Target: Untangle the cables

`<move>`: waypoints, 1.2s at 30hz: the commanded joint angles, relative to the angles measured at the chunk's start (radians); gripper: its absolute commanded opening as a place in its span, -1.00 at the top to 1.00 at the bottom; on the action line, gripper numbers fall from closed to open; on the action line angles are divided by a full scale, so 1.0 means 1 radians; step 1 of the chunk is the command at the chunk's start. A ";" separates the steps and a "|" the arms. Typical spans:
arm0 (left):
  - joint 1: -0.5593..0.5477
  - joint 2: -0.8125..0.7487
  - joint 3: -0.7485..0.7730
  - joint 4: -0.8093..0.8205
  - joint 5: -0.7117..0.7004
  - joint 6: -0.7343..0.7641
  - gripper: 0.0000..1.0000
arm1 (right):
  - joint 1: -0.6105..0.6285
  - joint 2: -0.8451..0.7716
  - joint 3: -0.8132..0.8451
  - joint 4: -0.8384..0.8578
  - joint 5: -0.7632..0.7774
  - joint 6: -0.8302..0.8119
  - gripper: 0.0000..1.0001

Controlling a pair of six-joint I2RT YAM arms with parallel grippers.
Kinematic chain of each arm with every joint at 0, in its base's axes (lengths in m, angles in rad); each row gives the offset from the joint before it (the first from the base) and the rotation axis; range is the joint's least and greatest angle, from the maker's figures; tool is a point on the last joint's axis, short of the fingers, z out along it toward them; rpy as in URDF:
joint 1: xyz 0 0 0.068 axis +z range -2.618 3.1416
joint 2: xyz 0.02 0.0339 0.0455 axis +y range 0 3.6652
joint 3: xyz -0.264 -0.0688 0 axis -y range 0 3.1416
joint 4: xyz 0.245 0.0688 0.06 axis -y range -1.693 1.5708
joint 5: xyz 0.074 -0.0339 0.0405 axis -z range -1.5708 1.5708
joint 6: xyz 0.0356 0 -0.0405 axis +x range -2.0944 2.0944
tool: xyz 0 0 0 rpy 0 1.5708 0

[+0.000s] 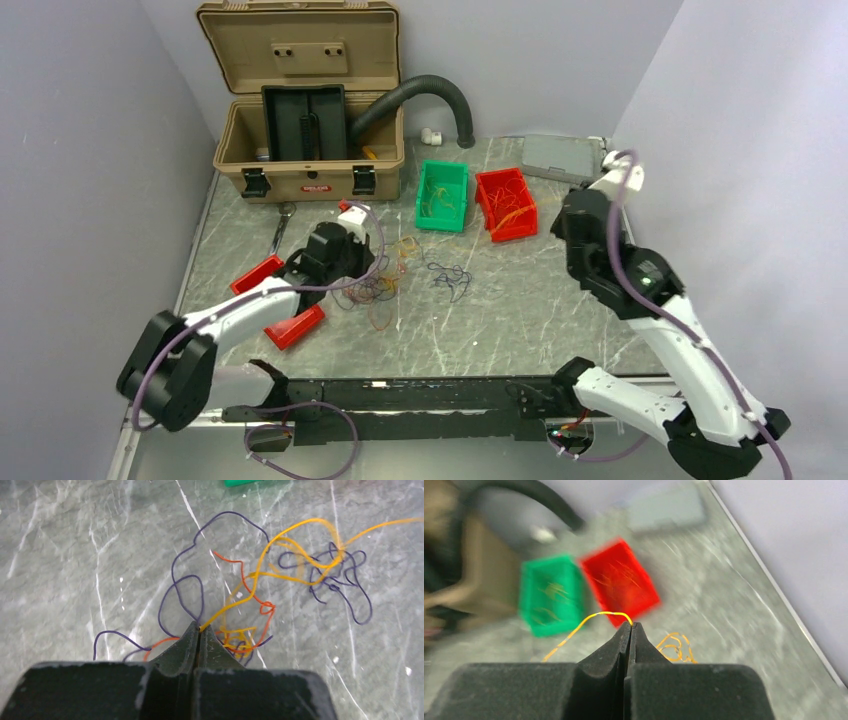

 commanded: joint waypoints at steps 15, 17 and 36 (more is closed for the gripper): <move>-0.093 -0.249 -0.045 -0.020 0.034 0.051 1.00 | -0.204 -0.160 -0.531 0.099 -0.586 -0.033 -0.78; -0.095 -0.263 -0.042 -0.030 0.030 0.049 1.00 | -0.203 -0.113 -0.532 0.143 -0.697 -0.091 -0.76; -0.102 -0.315 -0.037 -0.069 -0.009 0.030 1.00 | 0.056 0.200 -0.626 0.715 -1.017 -0.421 -0.52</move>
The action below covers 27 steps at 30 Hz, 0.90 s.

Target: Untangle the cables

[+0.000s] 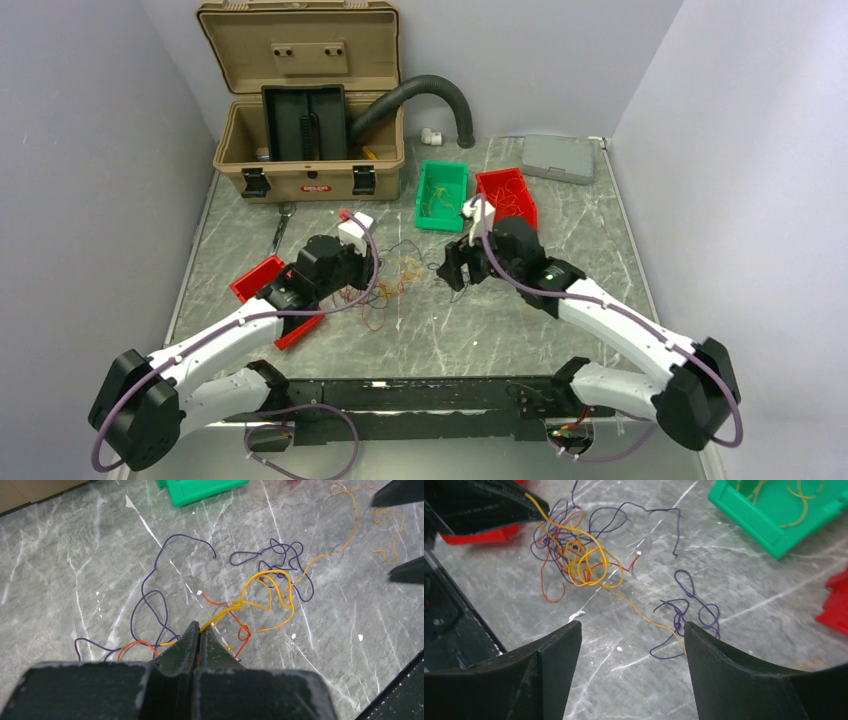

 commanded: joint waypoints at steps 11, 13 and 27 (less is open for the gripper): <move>-0.009 -0.061 0.028 -0.007 -0.025 -0.004 1.00 | 0.072 0.254 -0.039 0.315 -0.075 -0.239 -0.49; -0.010 -0.060 0.033 -0.013 -0.025 -0.003 1.00 | 0.075 0.288 -0.028 0.327 -0.075 -0.249 -0.48; -0.009 -0.084 0.033 -0.023 -0.053 -0.007 1.00 | 0.079 0.354 -0.062 0.349 -0.036 -0.175 0.59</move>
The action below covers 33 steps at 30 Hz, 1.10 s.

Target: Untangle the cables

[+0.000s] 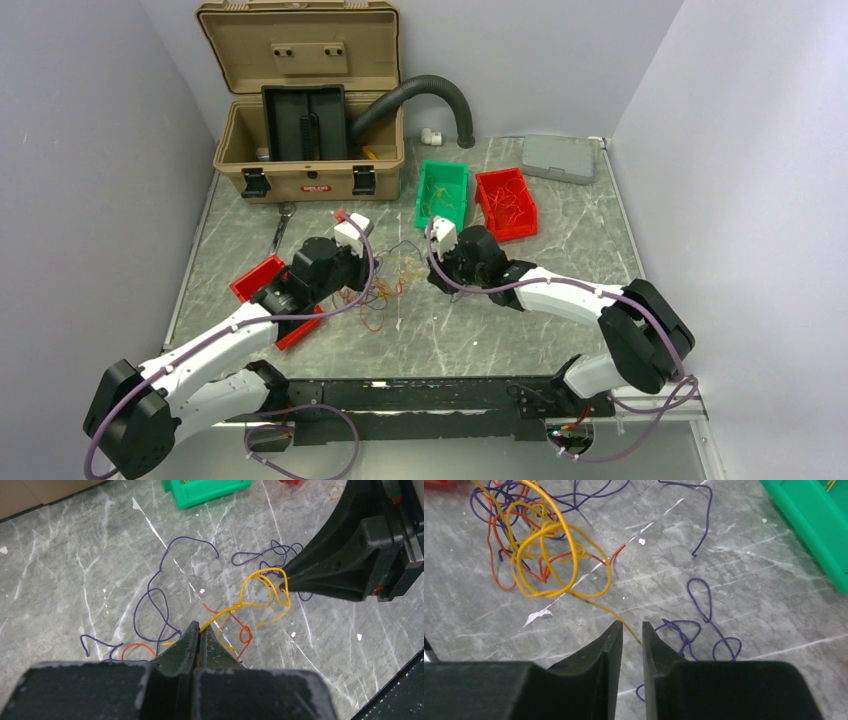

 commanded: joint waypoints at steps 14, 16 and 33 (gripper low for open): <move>0.019 -0.034 0.041 -0.183 -0.467 -0.207 1.00 | -0.162 -0.325 -0.088 -0.125 0.423 0.344 1.00; 0.029 -0.029 0.049 -0.218 -0.517 -0.245 1.00 | -0.243 -0.348 -0.083 -0.181 0.398 0.406 1.00; 0.037 -0.022 0.024 -0.119 -0.267 -0.164 1.00 | -0.351 -0.364 -0.018 -0.387 0.462 0.618 1.00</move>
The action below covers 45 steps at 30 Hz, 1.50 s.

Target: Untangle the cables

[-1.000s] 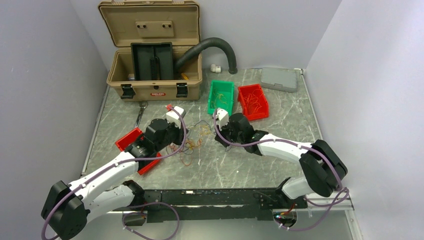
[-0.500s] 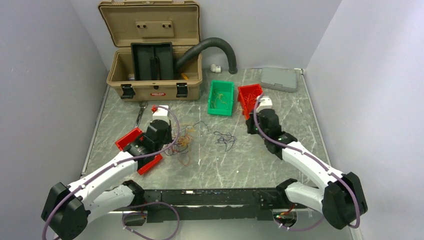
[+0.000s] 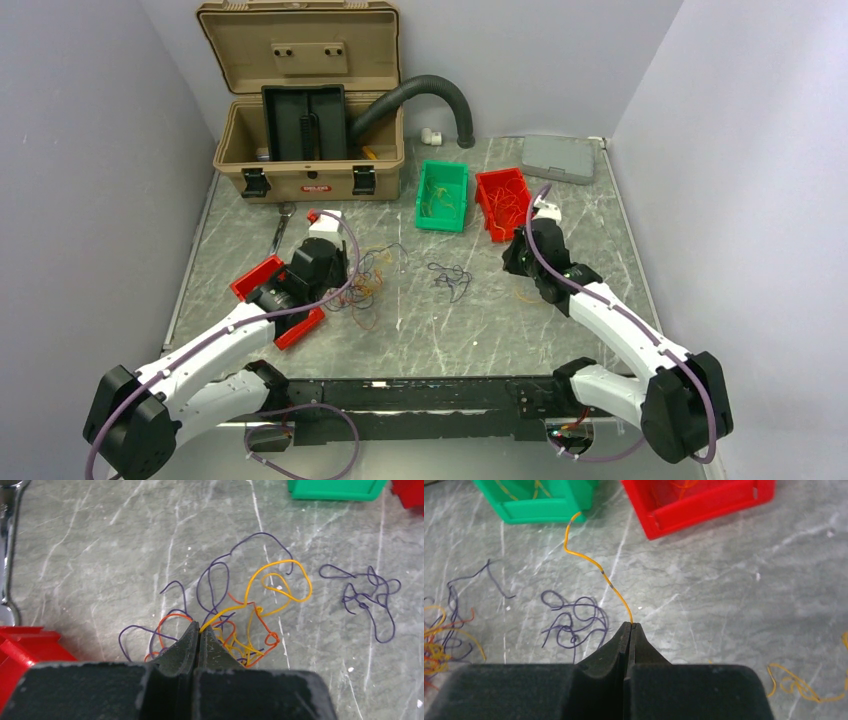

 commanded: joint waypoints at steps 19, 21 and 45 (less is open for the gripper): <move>-0.013 0.036 -0.007 0.160 0.219 0.060 1.00 | -0.212 -0.083 0.094 -0.393 0.168 0.196 -1.00; -0.015 0.036 -0.008 0.161 0.231 0.063 1.00 | -0.287 -0.095 0.070 -0.382 0.112 0.180 -1.00; -0.024 0.039 -0.096 0.295 0.304 0.126 1.00 | -0.488 -0.123 0.308 -1.015 0.199 0.460 -1.00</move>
